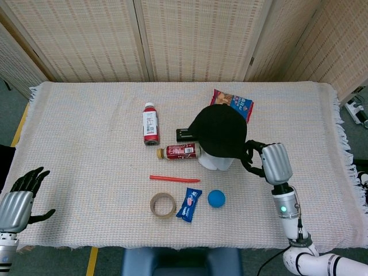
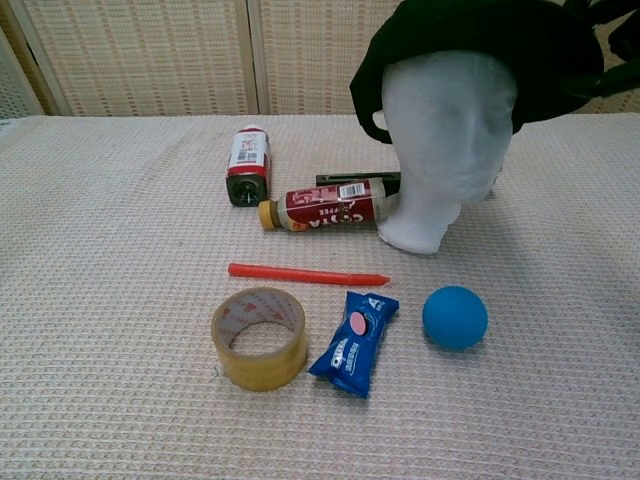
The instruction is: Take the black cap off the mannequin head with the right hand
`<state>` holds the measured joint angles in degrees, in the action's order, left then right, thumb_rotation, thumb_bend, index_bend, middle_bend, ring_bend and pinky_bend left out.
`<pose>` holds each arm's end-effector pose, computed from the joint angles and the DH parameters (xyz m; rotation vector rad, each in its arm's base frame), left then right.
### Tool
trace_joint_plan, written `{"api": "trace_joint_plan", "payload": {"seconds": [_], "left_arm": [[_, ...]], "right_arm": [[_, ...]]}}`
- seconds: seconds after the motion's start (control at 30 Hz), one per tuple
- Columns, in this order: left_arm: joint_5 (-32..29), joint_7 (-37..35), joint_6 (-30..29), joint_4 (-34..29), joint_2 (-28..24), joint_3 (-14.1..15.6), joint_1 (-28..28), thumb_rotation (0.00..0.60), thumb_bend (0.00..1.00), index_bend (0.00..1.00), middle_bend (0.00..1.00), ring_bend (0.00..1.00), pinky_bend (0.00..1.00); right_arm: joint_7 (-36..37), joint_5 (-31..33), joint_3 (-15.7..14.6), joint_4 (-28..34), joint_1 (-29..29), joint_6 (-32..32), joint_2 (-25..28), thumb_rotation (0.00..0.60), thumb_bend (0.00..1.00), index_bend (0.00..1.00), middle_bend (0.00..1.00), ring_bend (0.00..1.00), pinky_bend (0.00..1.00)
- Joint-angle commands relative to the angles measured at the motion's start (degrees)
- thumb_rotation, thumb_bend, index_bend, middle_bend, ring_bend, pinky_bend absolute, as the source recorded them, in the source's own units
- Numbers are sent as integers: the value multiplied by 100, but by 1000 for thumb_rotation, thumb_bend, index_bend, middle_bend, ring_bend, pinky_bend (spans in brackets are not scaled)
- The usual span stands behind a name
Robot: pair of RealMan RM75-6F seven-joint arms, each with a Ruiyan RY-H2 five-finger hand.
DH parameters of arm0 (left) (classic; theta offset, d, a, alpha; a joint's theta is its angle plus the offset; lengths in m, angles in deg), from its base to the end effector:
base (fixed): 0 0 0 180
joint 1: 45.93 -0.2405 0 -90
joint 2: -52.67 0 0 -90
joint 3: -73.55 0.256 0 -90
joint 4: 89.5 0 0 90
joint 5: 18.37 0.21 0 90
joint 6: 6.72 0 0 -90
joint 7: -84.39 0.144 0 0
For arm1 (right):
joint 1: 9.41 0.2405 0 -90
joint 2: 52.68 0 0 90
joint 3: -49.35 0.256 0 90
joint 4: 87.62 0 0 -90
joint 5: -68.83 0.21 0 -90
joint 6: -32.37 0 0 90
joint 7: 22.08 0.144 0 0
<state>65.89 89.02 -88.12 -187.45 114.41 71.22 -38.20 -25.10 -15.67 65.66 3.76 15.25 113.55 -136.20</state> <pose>-0.2932 0.1921 0.1548 -1.4483 -0.9197 -0.8685 -0.1733 -0.3009 0.0883 1.3747 -0.8440 1.4542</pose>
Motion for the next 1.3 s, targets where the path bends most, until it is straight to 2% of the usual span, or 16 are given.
{"api": "trace_joint_plan", "payload": {"seconds": [0.03, 0.27, 0.57, 0.8, 1.0, 1.3], "left_arm": [[-8, 9, 17, -1, 13, 4, 7, 600, 156, 154, 95, 107, 175], [-12, 20, 48, 13, 44, 0, 33, 600, 156, 147, 91, 106, 175], [-22, 56, 115, 25, 74, -1, 80, 600, 157, 143, 87, 106, 175], [-52, 103, 158, 14, 90, 2, 104, 600, 157, 143, 86, 105, 175], [-61, 114, 179, 13, 108, 12, 113, 600, 156, 143, 87, 105, 175], [14, 150, 142, -55, 109, 47, 106, 600, 157, 144, 86, 105, 175]], "right_arm": [[-15, 35, 101, -20, 29, 61, 42, 600, 679, 847, 694, 977, 1000], [-163, 209, 432, -201, 193, 177, 17, 600, 690, 855, 702, 981, 1000], [-305, 614, 867, -691, 592, -21, -70, 600, 692, 858, 702, 982, 1000], [-286, 888, 987, -1171, 738, -244, 62, 600, 692, 857, 702, 982, 1000], [-39, 872, 754, -1187, 402, -247, 563, 600, 693, 858, 702, 982, 1000], [506, 392, -74, -677, -343, -176, 1414, 600, 692, 857, 702, 982, 1000]]}}
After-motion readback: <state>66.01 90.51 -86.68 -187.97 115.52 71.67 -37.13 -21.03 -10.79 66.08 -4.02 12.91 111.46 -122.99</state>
